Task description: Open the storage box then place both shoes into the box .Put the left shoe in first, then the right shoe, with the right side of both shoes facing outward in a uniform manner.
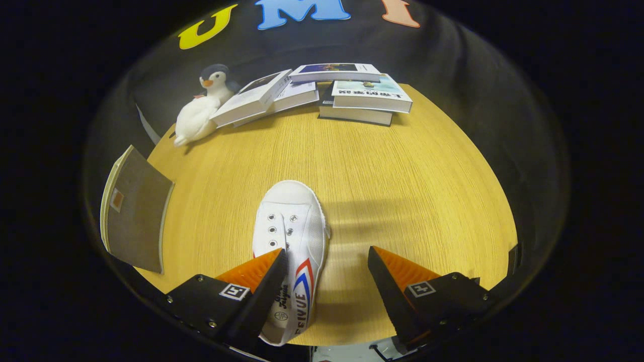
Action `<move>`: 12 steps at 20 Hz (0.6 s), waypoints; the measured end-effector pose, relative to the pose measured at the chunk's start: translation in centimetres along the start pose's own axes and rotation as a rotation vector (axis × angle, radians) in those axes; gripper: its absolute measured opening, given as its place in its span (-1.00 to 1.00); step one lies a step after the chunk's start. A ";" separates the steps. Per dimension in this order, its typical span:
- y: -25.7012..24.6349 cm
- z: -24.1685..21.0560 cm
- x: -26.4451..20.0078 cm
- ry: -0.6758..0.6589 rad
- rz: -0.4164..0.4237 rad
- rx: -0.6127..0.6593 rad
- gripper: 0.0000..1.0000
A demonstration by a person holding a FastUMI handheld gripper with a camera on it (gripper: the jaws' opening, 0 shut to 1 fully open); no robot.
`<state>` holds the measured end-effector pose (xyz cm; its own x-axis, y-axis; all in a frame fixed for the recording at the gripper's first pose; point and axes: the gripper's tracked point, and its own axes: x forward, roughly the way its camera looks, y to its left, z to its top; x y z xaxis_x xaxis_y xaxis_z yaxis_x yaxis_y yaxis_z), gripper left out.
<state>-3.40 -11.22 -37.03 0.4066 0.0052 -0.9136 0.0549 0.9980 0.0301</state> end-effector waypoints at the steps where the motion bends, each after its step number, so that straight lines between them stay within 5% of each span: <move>1: 0.1 -0.1 0.2 0.006 0.007 -0.007 0.96; 6: 1.7 -0.5 1.6 0.049 0.050 -0.008 0.93; 12: 2.7 -0.6 1.8 0.084 0.105 0.015 0.12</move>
<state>-3.07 -8.49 -38.88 0.3331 0.1154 -0.9358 0.0302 0.9907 0.1329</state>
